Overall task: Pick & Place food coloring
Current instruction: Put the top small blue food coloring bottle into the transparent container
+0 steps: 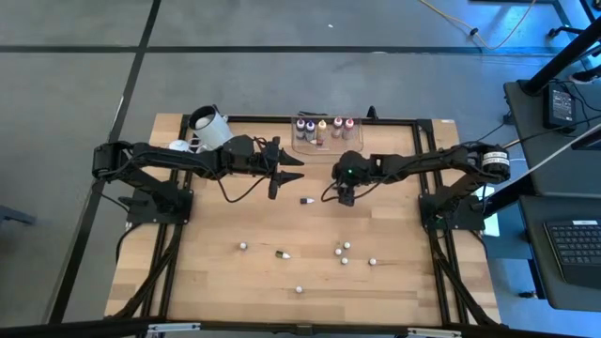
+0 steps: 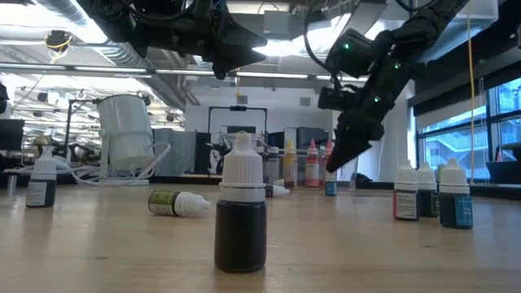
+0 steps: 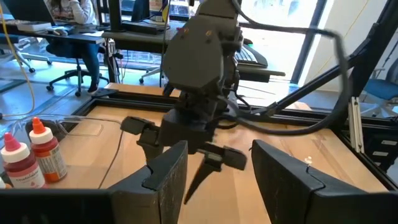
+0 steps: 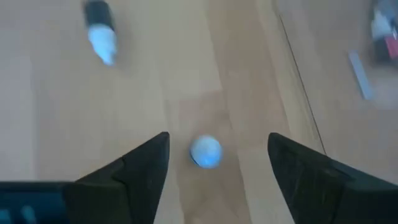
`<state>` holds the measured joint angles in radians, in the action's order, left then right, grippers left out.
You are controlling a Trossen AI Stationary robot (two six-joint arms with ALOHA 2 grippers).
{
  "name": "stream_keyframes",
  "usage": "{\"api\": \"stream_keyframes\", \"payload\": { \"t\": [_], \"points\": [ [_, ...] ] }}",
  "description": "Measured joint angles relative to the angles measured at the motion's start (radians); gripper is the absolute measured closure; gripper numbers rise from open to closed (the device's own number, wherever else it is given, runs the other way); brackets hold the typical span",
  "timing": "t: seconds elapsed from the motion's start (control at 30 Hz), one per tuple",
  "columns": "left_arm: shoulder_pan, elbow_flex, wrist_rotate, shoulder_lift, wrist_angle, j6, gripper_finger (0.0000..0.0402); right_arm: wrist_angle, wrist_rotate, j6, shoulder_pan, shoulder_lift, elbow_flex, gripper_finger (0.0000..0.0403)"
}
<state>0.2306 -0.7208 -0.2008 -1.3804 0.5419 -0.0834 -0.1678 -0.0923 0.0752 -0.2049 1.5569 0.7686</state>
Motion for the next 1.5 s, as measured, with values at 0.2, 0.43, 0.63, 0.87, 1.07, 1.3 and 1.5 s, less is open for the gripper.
{"api": "stream_keyframes", "payload": {
  "t": [0.2,0.43,0.63,0.87,1.07,1.3,1.5],
  "points": [
    [0.0,0.0,0.0,0.0,0.0,0.0,0.0225,0.034,0.037,-0.021,0.0,0.002,-0.027,0.0143],
    [0.0,0.0,0.0,0.0,0.0,0.0,0.0227,0.124,0.041,-0.022,-0.001,0.013,-0.063,0.0171],
    [0.0,0.0,0.0,0.0,0.0,0.0,0.0224,0.125,0.041,-0.041,-0.003,0.013,-0.071,0.0204],
    [0.0,0.0,0.0,0.0,0.0,0.0,0.0228,0.129,0.041,-0.041,-0.003,0.013,-0.071,0.0251],
    [0.0,0.0,0.0,0.0,0.0,0.0,0.0224,0.122,0.041,-0.045,-0.003,0.013,-0.071,0.031],
    [0.0,0.0,0.001,0.0,0.0,0.0,0.0228,0.131,0.041,-0.038,-0.003,0.013,-0.071,0.0351],
    [0.0,0.0,0.001,0.0,0.0,0.0,0.0225,0.1,0.041,0.006,-0.006,-0.038,0.006,0.0349]
  ]
}}
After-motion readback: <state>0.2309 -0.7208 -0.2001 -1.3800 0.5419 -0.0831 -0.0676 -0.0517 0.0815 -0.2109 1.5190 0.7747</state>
